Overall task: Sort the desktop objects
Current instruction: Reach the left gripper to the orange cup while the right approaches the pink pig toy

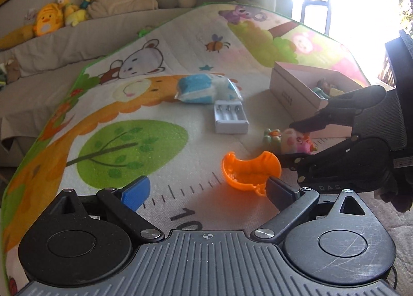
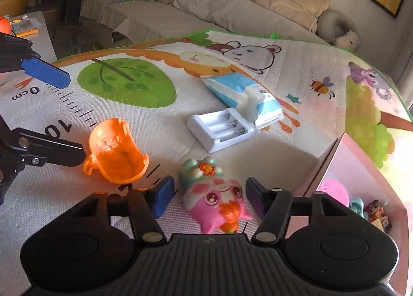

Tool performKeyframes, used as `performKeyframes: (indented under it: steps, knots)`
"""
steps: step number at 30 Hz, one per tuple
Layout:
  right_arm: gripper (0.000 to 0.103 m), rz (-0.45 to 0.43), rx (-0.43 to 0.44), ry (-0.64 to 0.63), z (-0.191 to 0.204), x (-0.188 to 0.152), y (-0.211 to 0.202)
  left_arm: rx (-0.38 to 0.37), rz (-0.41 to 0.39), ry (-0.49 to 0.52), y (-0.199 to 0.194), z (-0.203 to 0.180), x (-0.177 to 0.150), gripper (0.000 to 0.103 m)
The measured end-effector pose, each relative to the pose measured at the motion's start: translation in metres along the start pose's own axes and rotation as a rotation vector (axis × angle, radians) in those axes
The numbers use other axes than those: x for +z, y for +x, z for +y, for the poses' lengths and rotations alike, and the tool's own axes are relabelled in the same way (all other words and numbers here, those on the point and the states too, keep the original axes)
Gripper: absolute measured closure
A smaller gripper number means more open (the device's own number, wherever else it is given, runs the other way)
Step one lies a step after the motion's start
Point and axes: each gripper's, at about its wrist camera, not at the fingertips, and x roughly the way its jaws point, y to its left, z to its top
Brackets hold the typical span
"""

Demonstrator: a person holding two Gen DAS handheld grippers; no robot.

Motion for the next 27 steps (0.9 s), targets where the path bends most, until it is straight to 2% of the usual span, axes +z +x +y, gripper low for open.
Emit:
performKeyframes:
  steps: [4, 8, 13, 18, 19, 21, 27]
  knots:
    - [0.056, 0.023, 0.045, 0.031, -0.002, -0.022, -0.027, -0.061, 0.009, 0.024, 0.005, -0.011, 0.002, 0.003]
    - [0.057, 0.047, -0.012, 0.068, -0.014, -0.054, -0.055, -0.063, 0.036, 0.063, 0.021, -0.028, 0.005, 0.003]
    - [0.058, 0.083, -0.134, 0.201, -0.050, -0.093, -0.078, -0.072, 0.054, 0.082, 0.038, -0.045, 0.012, 0.003]
    - [0.056, 0.083, -0.181, 0.329, -0.075, -0.118, -0.089, -0.099, 0.079, 0.092, 0.054, -0.064, 0.019, 0.004]
    - [0.053, 0.077, -0.182, 0.347, -0.077, -0.121, -0.091, -0.111, 0.081, 0.100, 0.056, -0.069, 0.020, 0.004]
    - [0.041, 0.058, -0.191, 0.369, -0.080, -0.125, -0.094, -0.149, 0.084, 0.118, 0.059, -0.080, 0.021, 0.004]
    - [0.038, 0.036, -0.177, 0.425, -0.088, -0.128, -0.093, -0.300, 0.106, 0.200, 0.057, -0.113, 0.014, 0.003]
